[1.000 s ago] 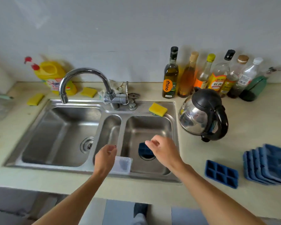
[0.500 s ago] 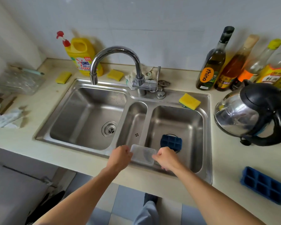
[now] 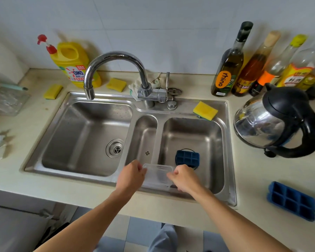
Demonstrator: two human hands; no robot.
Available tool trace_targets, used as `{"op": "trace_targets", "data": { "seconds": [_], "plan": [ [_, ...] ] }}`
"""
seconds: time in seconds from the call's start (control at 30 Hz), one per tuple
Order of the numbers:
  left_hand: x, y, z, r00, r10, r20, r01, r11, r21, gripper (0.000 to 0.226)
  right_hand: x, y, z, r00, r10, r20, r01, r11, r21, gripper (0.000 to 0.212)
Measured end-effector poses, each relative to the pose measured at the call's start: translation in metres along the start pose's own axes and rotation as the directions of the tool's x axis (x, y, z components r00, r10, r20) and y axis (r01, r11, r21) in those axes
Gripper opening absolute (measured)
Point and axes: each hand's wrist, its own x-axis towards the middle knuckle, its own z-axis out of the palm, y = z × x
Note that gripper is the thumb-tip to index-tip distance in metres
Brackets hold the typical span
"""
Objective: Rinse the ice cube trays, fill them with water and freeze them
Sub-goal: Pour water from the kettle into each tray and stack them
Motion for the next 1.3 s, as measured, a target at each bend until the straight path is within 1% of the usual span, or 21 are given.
{"op": "trace_targets", "data": {
  "seconds": [0.07, 0.17, 0.23, 0.3, 0.4, 0.47, 0.5, 0.63, 0.73, 0.83, 0.97, 1.1, 1.3],
  "plan": [
    [0.008, 0.011, -0.003, 1.000, 0.025, 0.015, -0.025, 1.000, -0.007, 0.023, 0.002, 0.001, -0.012, 0.998, 0.011, -0.063, -0.009, 1.000, 0.029, 0.037],
    [0.023, 0.036, -0.004, 0.992, 0.098, 0.078, -0.097, 0.995, -0.018, 0.019, 0.009, 0.007, -0.034, 0.984, 0.049, -0.169, -0.033, 0.994, 0.101, 0.025],
    [0.033, 0.058, 0.003, 0.981, 0.139, 0.135, -0.128, 0.988, -0.089, 0.014, 0.016, 0.018, -0.047, 0.971, 0.077, -0.225, -0.057, 0.994, 0.096, 0.022],
    [0.043, 0.079, 0.015, 0.969, 0.165, 0.184, -0.140, 0.980, -0.138, 0.013, 0.024, 0.032, -0.056, 0.959, 0.116, -0.257, -0.091, 0.990, 0.109, 0.018],
    [0.061, 0.103, 0.035, 0.951, 0.180, 0.251, -0.141, 0.976, -0.167, 0.009, 0.040, 0.052, -0.063, 0.946, 0.178, -0.272, -0.154, 0.982, 0.110, 0.014],
    [0.077, 0.114, 0.051, 0.939, 0.184, 0.290, -0.153, 0.980, -0.127, 0.024, 0.054, 0.064, -0.063, 0.939, 0.201, -0.277, -0.178, 0.978, 0.108, 0.013],
    [0.086, 0.117, 0.059, 0.935, 0.174, 0.309, -0.156, 0.984, -0.082, 0.027, 0.062, 0.069, -0.062, 0.936, 0.210, -0.282, -0.187, 0.977, 0.104, 0.013],
    [0.117, 0.120, 0.090, 0.914, 0.129, 0.386, -0.177, 0.980, 0.092, 0.022, 0.093, 0.085, -0.048, 0.923, 0.256, -0.287, -0.230, 0.965, 0.123, 0.015],
    [0.133, 0.116, 0.113, 0.906, 0.115, 0.408, -0.198, 0.966, 0.165, 0.021, 0.115, 0.096, -0.034, 0.904, 0.315, -0.288, -0.276, 0.946, 0.167, 0.012],
    [0.144, 0.112, 0.134, 0.900, 0.104, 0.423, -0.197, 0.963, 0.183, 0.020, 0.130, 0.108, -0.024, 0.886, 0.358, -0.294, -0.322, 0.932, 0.165, 0.014],
    [0.151, 0.108, 0.150, 0.912, 0.067, 0.405, -0.162, 0.965, 0.205, 0.022, 0.144, 0.118, -0.019, 0.885, 0.356, -0.301, -0.329, 0.934, 0.140, 0.016],
    [0.153, 0.107, 0.153, 0.922, 0.078, 0.378, -0.202, 0.932, 0.300, 0.020, 0.148, 0.121, -0.021, 0.881, 0.356, -0.311, -0.343, 0.934, 0.097, 0.014],
    [0.155, 0.104, 0.155, 0.911, 0.063, 0.409, -0.171, 0.957, 0.234, 0.020, 0.149, 0.123, -0.020, 0.890, 0.375, -0.259, -0.358, 0.927, 0.110, 0.014]
  ]
}}
